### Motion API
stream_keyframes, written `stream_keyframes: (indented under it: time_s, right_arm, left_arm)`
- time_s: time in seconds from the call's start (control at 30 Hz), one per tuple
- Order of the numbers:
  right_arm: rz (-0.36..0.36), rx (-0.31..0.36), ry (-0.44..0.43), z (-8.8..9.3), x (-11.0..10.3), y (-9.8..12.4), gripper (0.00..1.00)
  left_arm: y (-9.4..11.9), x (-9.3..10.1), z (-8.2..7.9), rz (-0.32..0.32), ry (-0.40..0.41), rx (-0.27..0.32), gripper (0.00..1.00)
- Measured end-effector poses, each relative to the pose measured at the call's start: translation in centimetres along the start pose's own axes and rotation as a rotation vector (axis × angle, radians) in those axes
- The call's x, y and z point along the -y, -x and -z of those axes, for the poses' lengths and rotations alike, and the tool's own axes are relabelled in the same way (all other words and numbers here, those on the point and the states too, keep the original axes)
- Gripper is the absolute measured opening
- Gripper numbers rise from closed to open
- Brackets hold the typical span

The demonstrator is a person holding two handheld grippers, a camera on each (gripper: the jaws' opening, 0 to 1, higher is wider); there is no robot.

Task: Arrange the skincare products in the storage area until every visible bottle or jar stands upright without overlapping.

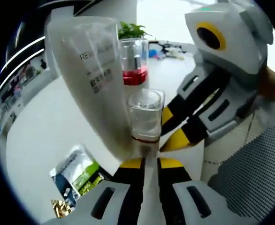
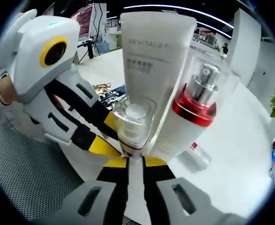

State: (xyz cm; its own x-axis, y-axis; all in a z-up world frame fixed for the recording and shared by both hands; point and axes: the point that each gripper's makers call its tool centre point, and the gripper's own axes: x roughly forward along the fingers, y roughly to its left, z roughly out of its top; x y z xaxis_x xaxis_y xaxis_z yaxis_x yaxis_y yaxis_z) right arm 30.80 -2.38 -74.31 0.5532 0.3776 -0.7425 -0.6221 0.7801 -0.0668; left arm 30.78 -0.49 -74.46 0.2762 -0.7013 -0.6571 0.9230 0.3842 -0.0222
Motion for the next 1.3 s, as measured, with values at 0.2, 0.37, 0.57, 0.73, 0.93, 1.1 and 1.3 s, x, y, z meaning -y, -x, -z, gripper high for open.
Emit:
stream_keyframes:
  time_s: [0.2,0.37,0.57,0.73,0.93,1.1,1.3]
  right_arm:
    - [-0.003,-0.003,-0.001,0.01,-0.03,-0.06,0.09]
    - [0.001,-0.009,0.002,0.1,0.04,-0.1,0.09]
    - [0.003,-0.003,-0.013,0.04,0.22,-0.09,0.09]
    - [0.007,-0.002,-0.017,0.06,0.31,-0.07,0.09]
    - [0.009,-0.007,-0.017,0.15,0.36,-0.09,0.09]
    - [0.0,-0.013,-0.029,0.3,0.22,-0.12,0.1]
    - [0.0,-0.009,-0.025,0.19,0.17,-0.11,0.1]
  left_arm:
    - [-0.02,-0.23,-0.06,-0.009,0.001,0.003,0.08]
    - [-0.14,-0.32,-0.27,-0.012,0.003,0.01,0.08]
    - [-0.22,-0.36,-0.32,-0.015,0.011,0.014,0.08]
    - [-0.45,-0.31,-0.17,-0.023,0.011,0.012,0.09]
    - [-0.52,-0.34,-0.18,-0.024,0.02,0.012,0.09]
    - [-0.47,-0.33,-0.13,-0.025,0.024,0.012,0.09]
    - [-0.22,-0.43,-0.09,-0.029,0.02,0.011,0.08]
